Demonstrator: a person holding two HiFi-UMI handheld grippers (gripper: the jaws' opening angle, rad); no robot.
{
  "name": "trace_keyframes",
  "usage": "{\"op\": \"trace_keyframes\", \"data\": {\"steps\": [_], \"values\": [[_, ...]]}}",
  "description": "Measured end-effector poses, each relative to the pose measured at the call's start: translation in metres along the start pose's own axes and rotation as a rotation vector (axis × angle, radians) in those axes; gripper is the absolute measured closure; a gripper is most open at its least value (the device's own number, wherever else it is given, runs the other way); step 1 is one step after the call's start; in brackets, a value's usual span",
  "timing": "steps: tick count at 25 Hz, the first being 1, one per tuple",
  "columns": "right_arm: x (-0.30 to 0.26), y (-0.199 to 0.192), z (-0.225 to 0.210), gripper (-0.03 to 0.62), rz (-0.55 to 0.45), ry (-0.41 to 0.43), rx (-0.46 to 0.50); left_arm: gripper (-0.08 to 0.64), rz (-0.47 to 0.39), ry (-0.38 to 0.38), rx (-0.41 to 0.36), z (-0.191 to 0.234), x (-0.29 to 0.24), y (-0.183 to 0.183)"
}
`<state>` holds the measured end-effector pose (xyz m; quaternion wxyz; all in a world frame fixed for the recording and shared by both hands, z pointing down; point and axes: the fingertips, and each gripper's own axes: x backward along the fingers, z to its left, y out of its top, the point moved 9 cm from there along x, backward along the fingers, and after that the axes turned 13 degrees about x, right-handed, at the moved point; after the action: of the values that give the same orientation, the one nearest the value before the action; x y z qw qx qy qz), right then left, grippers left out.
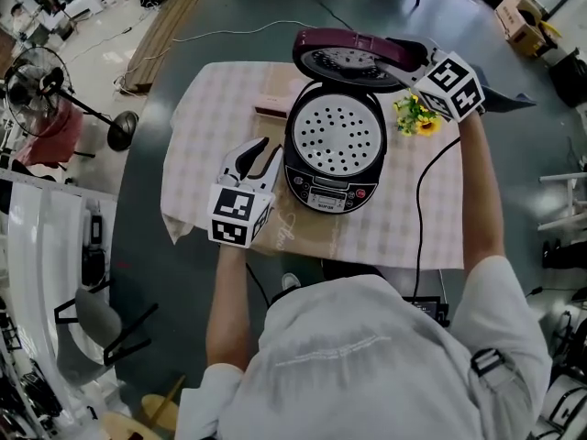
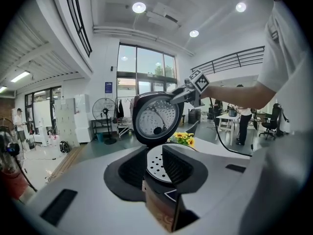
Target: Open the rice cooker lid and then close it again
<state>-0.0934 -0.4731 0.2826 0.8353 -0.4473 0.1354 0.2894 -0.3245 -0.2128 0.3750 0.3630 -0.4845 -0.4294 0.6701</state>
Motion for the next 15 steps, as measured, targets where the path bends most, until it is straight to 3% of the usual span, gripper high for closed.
{"op": "trace_keyframes", "data": {"steps": [15], "values": [[0.017,0.009,0.084,0.359,0.013,0.085,0.057,0.453,0.024,-0.061,-0.022,-0.021,0.033,-0.027]]}}
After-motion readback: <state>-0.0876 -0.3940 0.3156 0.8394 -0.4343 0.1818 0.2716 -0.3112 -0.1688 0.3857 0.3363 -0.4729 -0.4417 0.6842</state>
